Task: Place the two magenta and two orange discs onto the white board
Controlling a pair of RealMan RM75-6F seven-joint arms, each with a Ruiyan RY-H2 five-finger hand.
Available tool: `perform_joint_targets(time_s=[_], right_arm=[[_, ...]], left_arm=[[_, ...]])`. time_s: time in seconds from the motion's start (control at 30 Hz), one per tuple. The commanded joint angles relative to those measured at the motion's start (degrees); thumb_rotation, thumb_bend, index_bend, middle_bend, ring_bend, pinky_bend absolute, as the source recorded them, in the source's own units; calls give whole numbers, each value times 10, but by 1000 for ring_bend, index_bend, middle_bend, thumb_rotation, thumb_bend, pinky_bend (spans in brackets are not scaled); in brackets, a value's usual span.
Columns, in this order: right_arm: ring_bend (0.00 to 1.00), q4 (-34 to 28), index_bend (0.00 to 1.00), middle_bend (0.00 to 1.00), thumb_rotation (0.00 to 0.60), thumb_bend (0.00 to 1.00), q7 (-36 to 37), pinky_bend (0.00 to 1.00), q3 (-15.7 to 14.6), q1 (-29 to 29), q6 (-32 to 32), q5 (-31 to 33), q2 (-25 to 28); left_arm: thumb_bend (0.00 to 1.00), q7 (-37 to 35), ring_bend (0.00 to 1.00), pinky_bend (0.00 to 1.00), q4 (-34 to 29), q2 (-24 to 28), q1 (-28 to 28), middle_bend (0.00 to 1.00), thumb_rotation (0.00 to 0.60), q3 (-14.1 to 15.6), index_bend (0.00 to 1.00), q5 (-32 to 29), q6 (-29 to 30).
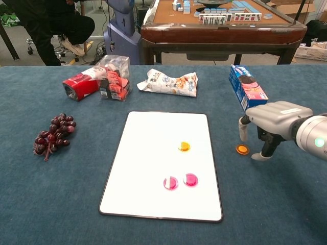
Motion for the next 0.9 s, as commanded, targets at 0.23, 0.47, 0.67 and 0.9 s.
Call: perform_joint_targets(time_s=[0.23, 0.47, 0.67, 0.9], right_arm=[[1000, 20, 404, 1000, 600, 208, -4, 1000, 7, 6, -10, 14, -13], [1000, 26, 418, 1000, 600, 211, -1, 1000, 10, 7, -13, 14, -20], [1000, 33, 429, 1000, 600, 215, 3, 1000, 10, 6, -15, 13, -24], [1000, 44, 434, 1000, 600, 221, 6, 1000, 13, 6, -18, 13, -29]], left_arm=[[26, -3, 400, 545, 0, 1, 0, 471, 600, 0, 348, 0, 0], [25, -4, 401, 545, -1, 2, 0, 471, 600, 1, 356, 2, 0], [26, -5, 401, 545, -1, 2, 1, 471, 600, 1, 357, 3, 1], [26, -6, 401, 545, -2, 3, 1, 471, 600, 1, 358, 3, 1]])
